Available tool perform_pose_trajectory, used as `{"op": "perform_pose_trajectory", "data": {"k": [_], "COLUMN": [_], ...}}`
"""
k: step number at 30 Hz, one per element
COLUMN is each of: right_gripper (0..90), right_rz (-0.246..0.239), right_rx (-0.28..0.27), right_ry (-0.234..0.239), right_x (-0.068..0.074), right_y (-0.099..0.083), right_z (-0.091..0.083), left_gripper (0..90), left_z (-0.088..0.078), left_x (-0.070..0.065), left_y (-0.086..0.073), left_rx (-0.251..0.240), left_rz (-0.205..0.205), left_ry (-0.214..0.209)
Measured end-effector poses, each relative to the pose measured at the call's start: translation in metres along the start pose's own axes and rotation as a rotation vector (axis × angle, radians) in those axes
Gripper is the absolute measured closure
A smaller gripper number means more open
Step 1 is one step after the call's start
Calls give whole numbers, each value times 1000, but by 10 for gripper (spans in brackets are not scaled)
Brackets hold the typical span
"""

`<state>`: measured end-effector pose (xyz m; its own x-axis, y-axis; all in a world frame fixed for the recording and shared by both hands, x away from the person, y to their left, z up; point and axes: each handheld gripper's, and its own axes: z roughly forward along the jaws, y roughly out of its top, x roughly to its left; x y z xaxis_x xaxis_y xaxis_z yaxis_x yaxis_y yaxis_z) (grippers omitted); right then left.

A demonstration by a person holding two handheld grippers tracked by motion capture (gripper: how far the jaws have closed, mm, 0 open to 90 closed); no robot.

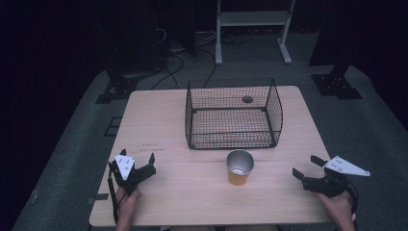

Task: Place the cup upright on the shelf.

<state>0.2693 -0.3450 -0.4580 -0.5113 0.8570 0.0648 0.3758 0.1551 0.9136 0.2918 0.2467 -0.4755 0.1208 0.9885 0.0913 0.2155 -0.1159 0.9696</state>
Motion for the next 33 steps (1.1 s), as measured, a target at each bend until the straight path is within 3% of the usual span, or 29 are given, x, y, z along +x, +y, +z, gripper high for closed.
{"op": "perform_pose_trajectory", "data": {"k": [7, 16, 20, 24, 33], "right_gripper": [79, 22, 18, 17, 0], "right_rz": [-25, -45, -53, -76, -133], "right_rx": [15, 40, 50, 58, 92], "right_ry": [79, 129, 173, 258, 336], "right_x": [10, 24, 34, 51, 79], "right_y": [8, 16, 22, 29, 38], "right_z": [1, 1, 4, 14, 35], "left_gripper": [8, 8, 8, 8, 8], "left_z": [-1, 0, 0, 0, 0], "left_x": [0, 1, 2, 2, 2], "left_y": [0, 0, 0, 0, 0], "left_rx": [1, 0, -1, -2, -2], "left_rz": [3, -12, -11, -10, -11], "left_ry": [1, -4, -5, -4, -3]}}
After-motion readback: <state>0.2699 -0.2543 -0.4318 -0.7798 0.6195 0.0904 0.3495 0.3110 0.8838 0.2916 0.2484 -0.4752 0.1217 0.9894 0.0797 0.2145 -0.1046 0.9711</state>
